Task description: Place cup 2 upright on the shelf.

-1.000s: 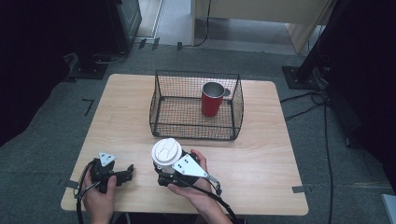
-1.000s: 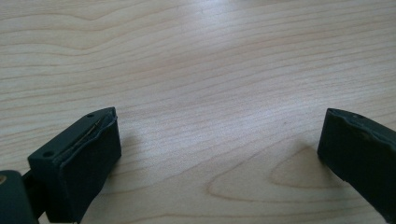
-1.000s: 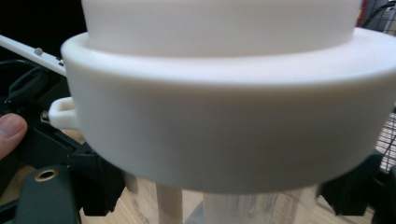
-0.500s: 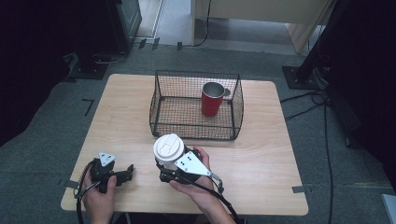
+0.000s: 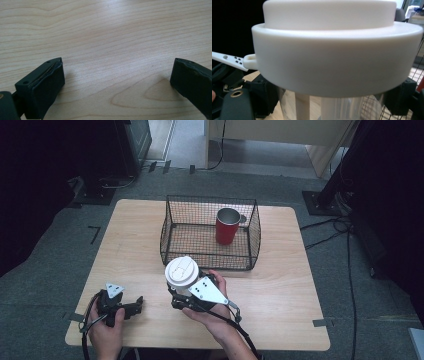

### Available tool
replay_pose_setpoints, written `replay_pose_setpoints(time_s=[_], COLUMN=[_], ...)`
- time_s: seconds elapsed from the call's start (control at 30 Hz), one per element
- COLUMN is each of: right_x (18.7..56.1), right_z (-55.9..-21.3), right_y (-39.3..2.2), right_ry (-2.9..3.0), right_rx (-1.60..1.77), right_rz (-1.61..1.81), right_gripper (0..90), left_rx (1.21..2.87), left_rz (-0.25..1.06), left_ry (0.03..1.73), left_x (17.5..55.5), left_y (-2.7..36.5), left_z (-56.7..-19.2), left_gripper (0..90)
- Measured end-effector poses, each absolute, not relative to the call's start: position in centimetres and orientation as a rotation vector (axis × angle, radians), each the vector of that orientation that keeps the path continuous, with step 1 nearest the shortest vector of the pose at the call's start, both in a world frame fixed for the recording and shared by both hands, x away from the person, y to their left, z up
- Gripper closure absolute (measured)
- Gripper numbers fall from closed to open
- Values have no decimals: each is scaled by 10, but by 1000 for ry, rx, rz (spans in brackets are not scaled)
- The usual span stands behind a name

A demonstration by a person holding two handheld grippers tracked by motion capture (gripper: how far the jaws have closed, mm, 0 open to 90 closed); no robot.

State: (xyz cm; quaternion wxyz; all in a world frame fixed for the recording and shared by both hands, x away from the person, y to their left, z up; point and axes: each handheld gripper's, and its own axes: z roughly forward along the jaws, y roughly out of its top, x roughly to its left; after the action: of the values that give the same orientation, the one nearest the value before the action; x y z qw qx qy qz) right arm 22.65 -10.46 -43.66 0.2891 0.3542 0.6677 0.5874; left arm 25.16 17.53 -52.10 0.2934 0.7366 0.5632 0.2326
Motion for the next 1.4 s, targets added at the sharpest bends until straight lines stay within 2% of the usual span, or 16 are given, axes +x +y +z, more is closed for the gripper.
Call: replay_pose_setpoints(time_s=[1.4], right_x=[259], right_z=[-386], right_y=[-112], right_ry=[1592], right_rx=[898], right_rz=[1623], right_gripper=[161], left_rx=[1966], left_rz=[618], left_ry=[1502], left_x=[252], left_y=[175], left_z=[-521], left_gripper=[0])
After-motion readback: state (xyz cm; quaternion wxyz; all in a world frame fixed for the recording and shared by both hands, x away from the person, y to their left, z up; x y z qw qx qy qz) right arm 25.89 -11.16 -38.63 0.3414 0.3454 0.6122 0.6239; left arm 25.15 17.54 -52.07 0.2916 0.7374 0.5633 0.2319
